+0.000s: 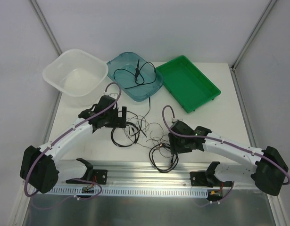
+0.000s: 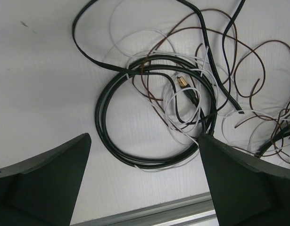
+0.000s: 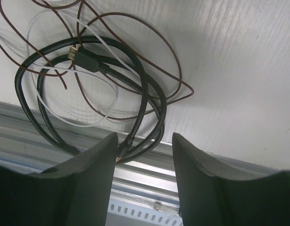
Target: Untangle the cables
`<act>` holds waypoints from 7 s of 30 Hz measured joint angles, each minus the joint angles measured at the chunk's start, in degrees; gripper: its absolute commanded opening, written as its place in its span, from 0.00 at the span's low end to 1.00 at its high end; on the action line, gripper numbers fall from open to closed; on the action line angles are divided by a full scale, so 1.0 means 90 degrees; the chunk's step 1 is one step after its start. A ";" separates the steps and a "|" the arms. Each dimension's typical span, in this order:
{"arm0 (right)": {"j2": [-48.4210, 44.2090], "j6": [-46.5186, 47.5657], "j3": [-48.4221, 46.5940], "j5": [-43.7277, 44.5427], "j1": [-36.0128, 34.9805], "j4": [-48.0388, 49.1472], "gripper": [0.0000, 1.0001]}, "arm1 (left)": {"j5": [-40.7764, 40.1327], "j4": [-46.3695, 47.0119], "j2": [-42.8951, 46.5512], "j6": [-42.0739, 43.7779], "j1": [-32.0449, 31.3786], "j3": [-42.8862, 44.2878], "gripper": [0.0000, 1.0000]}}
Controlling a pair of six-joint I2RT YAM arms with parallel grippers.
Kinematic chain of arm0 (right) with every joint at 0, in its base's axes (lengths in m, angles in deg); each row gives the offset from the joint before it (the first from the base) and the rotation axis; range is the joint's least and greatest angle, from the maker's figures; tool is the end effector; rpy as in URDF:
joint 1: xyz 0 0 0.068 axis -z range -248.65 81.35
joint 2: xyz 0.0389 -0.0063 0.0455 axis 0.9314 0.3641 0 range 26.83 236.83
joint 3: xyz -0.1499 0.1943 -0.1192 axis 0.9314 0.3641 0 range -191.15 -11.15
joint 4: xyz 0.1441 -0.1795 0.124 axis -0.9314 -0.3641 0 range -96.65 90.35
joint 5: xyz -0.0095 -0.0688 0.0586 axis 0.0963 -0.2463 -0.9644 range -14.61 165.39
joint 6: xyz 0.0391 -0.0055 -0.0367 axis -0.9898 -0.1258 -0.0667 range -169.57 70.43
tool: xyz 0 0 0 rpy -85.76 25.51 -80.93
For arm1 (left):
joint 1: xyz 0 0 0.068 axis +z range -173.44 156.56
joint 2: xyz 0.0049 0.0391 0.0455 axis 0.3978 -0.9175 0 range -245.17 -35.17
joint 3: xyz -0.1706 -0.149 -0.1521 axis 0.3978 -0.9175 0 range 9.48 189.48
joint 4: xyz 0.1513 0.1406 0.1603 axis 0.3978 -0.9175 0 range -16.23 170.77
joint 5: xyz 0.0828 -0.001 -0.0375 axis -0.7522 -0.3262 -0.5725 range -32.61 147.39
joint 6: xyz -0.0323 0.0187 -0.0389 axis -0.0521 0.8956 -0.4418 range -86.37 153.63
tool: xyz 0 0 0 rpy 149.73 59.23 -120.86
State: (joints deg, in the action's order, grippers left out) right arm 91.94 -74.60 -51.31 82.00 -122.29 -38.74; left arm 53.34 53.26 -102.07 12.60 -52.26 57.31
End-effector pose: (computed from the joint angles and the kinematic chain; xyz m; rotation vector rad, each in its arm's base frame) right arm 0.1243 0.1620 0.2058 -0.6337 2.6313 0.2746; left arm 0.2141 -0.1148 0.2535 0.1294 2.4028 -0.3266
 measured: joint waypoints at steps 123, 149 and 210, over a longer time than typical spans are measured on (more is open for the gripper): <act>-0.0549 0.1020 -0.4058 0.1304 0.1149 -0.0481 0.01 | 0.0702 0.4456 0.2375 -0.0916 -0.3385 -0.2404 0.45; -0.0590 0.0653 -0.3988 -0.0119 0.1149 0.0012 0.01 | 0.0714 0.7230 -0.0627 0.2288 -0.3468 -0.2125 0.41; -0.1226 0.0046 -0.3801 -0.0566 0.1630 0.0787 0.01 | -0.0204 0.9646 -0.1955 0.0053 -0.3266 -0.2152 0.63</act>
State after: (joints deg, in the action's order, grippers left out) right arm 80.90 -74.19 -85.52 76.91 -107.63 -31.66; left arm 51.50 140.08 -119.66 13.08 -81.66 37.95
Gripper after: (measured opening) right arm 0.075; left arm 0.740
